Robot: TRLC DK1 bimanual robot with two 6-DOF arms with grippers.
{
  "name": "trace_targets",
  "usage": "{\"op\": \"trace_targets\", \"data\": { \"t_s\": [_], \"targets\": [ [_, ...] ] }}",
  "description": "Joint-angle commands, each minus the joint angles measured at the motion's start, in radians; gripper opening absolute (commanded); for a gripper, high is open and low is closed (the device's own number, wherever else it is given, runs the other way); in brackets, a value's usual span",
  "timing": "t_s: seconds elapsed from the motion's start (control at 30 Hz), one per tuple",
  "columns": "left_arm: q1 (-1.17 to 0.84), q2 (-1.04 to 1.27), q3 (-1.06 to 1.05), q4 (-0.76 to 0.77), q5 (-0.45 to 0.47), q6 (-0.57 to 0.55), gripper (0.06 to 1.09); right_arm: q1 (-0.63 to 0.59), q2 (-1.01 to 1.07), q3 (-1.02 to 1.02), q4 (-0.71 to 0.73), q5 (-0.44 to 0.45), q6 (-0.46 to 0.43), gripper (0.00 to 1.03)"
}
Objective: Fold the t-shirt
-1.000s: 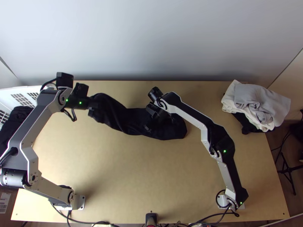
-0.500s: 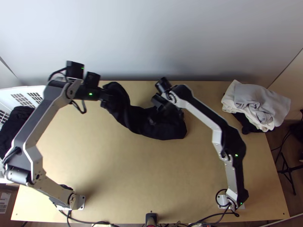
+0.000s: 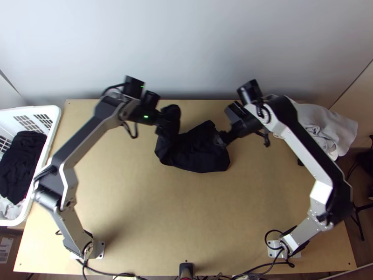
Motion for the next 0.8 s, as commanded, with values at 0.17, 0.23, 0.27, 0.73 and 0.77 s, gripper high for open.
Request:
{"op": "trace_targets", "data": {
  "t_s": [0.17, 0.23, 0.27, 0.73, 0.77],
  "targets": [
    [-0.152, 0.239, 0.159, 0.049, 0.004, -0.051, 0.09, -0.101, -0.21, -0.197, -0.003, 0.0, 0.016, 0.97],
    [-0.169, 0.27, 0.181, 0.051, 0.005, -0.062, 0.09, -0.11, -0.228, -0.218, -0.003, 0.0, 0.02, 0.97],
    [-0.178, 0.285, 0.19, 0.053, 0.005, -0.062, 0.09, -0.111, -0.236, -0.23, -0.003, 0.0, 0.02, 0.97],
    [-0.218, 0.44, 0.319, 0.059, 0.005, -0.1, 1.03, -0.107, -0.268, -0.303, -0.003, 0.0, 0.028, 0.97],
    [-0.218, 0.412, 0.319, 0.046, 0.007, -0.102, 1.04, -0.105, -0.267, -0.304, -0.003, 0.0, 0.026, 0.97]
  ]
}}
